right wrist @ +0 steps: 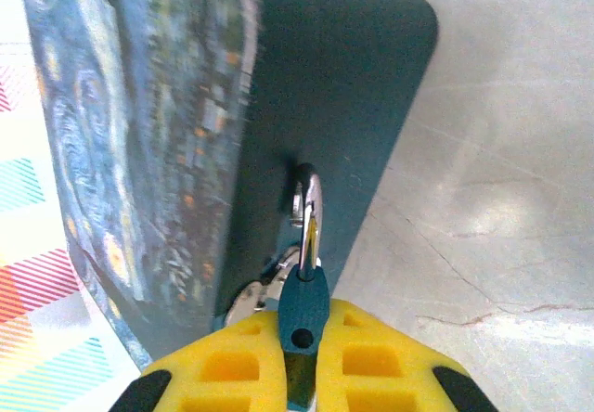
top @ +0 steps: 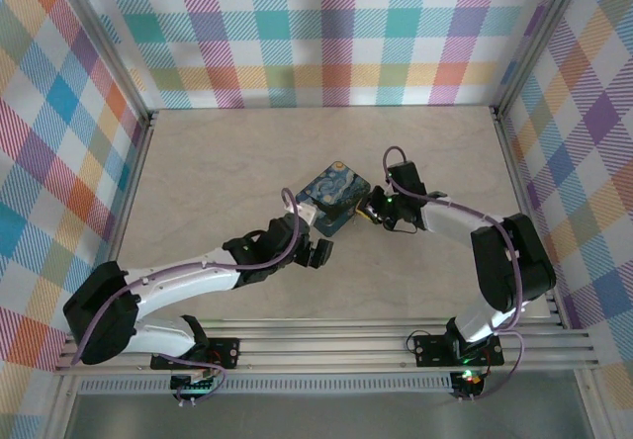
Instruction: Unlock the padlock with the key
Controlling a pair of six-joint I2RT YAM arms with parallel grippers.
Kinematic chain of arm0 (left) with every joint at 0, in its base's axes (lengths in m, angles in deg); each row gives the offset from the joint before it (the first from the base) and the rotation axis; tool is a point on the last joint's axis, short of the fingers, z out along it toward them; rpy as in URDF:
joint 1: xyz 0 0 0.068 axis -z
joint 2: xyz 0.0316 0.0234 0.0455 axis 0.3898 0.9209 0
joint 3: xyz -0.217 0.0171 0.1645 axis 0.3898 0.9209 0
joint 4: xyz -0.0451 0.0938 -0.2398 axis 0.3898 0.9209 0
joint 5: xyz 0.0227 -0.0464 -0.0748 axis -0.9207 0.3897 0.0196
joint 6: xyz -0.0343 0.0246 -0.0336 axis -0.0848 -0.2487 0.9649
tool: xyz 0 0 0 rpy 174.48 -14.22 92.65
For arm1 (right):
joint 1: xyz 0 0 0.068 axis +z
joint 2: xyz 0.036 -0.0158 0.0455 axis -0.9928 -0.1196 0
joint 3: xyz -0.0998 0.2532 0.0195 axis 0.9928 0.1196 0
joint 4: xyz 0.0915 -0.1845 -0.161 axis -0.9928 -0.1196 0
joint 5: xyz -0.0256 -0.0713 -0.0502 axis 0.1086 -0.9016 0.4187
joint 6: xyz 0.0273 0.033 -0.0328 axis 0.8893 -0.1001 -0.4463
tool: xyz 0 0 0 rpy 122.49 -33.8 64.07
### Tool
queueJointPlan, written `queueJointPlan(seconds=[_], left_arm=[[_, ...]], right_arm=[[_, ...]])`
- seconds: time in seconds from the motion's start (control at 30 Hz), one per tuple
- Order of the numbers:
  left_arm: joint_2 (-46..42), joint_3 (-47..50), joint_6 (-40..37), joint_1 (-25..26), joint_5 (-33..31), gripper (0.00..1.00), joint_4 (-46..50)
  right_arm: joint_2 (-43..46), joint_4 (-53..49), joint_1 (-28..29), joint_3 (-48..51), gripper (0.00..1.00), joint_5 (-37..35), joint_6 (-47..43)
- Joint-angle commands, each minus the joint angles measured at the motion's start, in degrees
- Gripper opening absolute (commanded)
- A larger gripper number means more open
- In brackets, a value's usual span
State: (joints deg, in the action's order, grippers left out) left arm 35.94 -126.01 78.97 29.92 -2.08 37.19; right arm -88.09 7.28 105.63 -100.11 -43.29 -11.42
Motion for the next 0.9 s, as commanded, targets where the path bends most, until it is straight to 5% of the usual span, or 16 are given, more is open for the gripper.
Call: queueJointPlan(seconds=[0.0,0.43,0.87], left_arm=[[-1.8,-3.7,0.0,-2.1,-3.8,1.0,7.6],[-8.6,-9.7,13.9,-15.9,-7.8,1.0,30.3],[-23.0,-0.3,26.0,-25.9,-4.3,1.0,37.4]], right_arm=[[1.3,-7.1,-0.3,-3.9,0.0,-1.0,-4.1],[1.5,-21.0,9.3,-13.8,0.0,-3.2,-10.8],[-14.6,-21.6,27.2,-26.5,0.02,-1.1,-11.7]])
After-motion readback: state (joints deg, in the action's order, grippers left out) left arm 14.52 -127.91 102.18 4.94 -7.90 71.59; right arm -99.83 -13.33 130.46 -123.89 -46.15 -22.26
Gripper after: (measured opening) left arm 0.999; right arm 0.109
